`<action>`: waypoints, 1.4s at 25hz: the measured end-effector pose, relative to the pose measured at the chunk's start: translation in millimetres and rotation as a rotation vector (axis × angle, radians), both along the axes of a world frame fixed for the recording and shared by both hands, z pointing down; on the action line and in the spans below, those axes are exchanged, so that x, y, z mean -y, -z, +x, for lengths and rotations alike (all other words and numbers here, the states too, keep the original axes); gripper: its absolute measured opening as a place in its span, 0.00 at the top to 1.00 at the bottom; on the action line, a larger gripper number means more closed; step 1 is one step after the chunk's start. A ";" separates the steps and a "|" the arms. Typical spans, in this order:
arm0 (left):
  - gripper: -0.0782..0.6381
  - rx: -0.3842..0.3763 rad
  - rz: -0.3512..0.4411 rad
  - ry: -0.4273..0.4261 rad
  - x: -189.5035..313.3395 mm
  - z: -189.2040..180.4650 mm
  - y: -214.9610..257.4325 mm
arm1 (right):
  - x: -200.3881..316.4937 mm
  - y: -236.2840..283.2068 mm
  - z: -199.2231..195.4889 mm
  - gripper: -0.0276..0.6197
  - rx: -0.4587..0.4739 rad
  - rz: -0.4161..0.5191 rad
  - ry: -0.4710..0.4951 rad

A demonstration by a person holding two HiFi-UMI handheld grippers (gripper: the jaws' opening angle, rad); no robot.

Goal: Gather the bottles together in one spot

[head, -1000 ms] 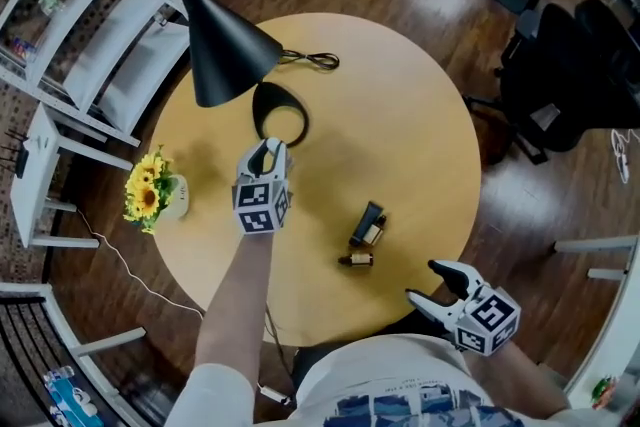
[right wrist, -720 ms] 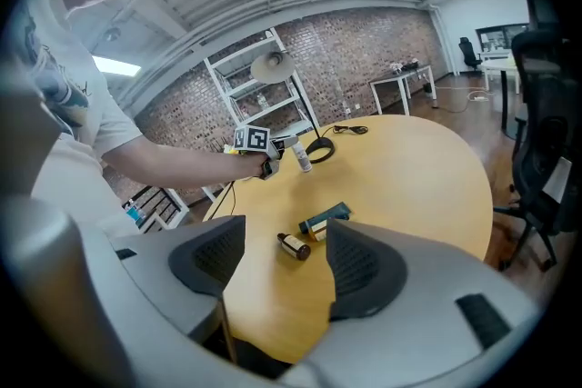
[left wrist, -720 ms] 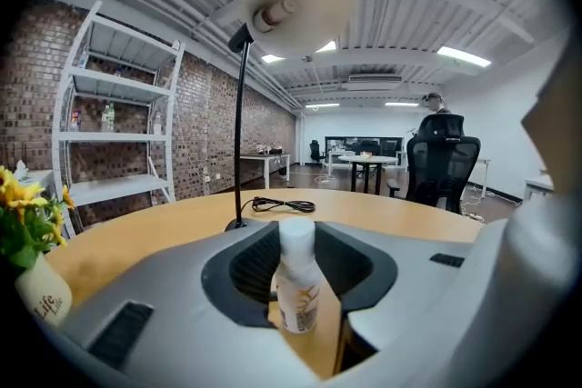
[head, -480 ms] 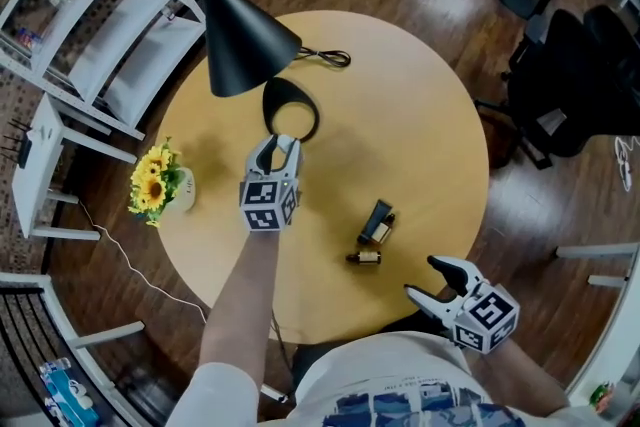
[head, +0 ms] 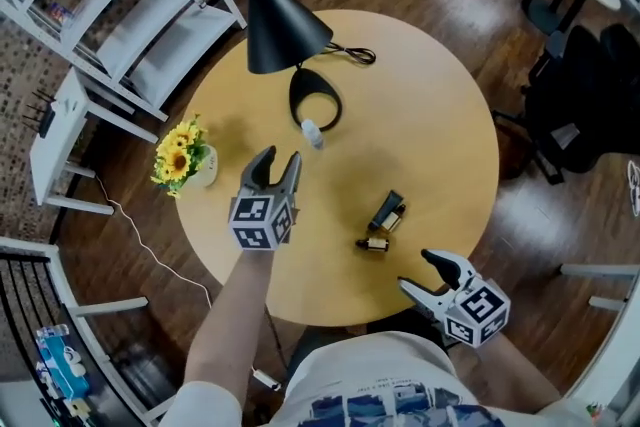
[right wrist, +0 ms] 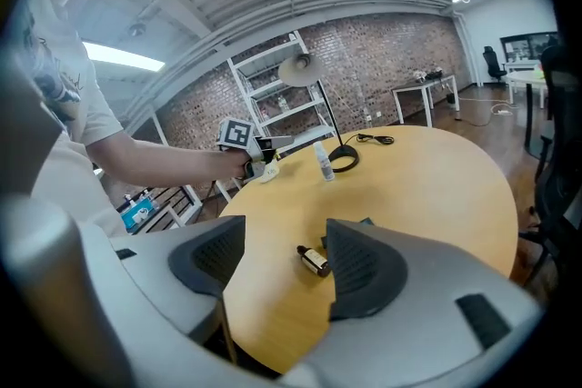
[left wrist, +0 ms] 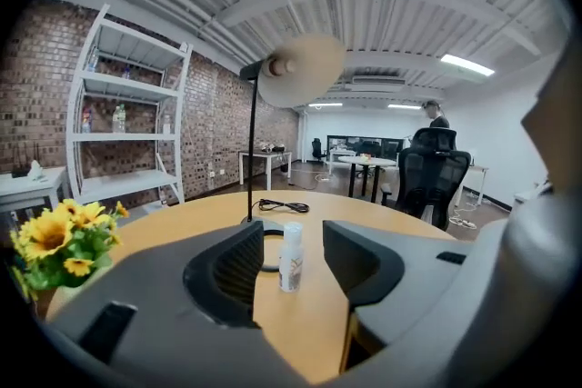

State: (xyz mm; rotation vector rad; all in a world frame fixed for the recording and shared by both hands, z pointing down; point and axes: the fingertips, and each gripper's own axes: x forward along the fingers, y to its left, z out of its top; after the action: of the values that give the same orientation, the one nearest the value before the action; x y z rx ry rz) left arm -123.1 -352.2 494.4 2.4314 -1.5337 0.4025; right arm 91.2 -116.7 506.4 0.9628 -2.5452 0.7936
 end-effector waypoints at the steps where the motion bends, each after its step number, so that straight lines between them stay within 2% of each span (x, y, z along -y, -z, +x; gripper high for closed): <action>1: 0.64 -0.011 -0.011 0.010 -13.1 -4.7 6.2 | -0.5 -0.4 -3.1 0.49 0.005 0.004 0.007; 6: 0.64 -0.076 -0.048 0.024 -92.5 -18.6 29.8 | -16.2 0.8 -19.4 0.49 0.015 0.037 0.036; 10: 0.64 -0.100 -0.084 -0.015 -170.8 -30.0 44.3 | -45.9 11.9 -31.0 0.49 -0.002 0.077 0.011; 15: 0.64 -0.181 -0.107 -0.056 -273.8 -41.0 65.6 | -102.5 23.3 -40.3 0.49 -0.049 0.093 -0.005; 18: 0.64 -0.220 -0.106 -0.055 -329.8 -62.1 71.6 | -143.7 32.1 -66.3 0.49 -0.073 0.118 0.014; 21: 0.64 -0.199 -0.095 -0.041 -378.6 -92.2 72.2 | -180.1 36.8 -92.2 0.49 -0.094 0.112 0.009; 26: 0.64 -0.186 -0.116 -0.074 -455.3 -119.7 63.8 | -242.6 48.1 -106.6 0.49 -0.104 0.115 -0.076; 31: 0.64 -0.208 -0.152 -0.059 -502.5 -145.5 57.7 | -299.4 45.4 -113.5 0.49 -0.142 0.068 -0.128; 35: 0.64 -0.199 -0.138 -0.054 -520.3 -150.5 64.4 | -315.4 49.1 -112.6 0.49 -0.144 0.069 -0.152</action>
State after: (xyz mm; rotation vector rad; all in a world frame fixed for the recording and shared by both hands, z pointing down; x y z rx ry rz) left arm -273.6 168.2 430.1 2.3321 -1.3156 0.2579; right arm -21.4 198.7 457.4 1.2017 -2.4122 0.6542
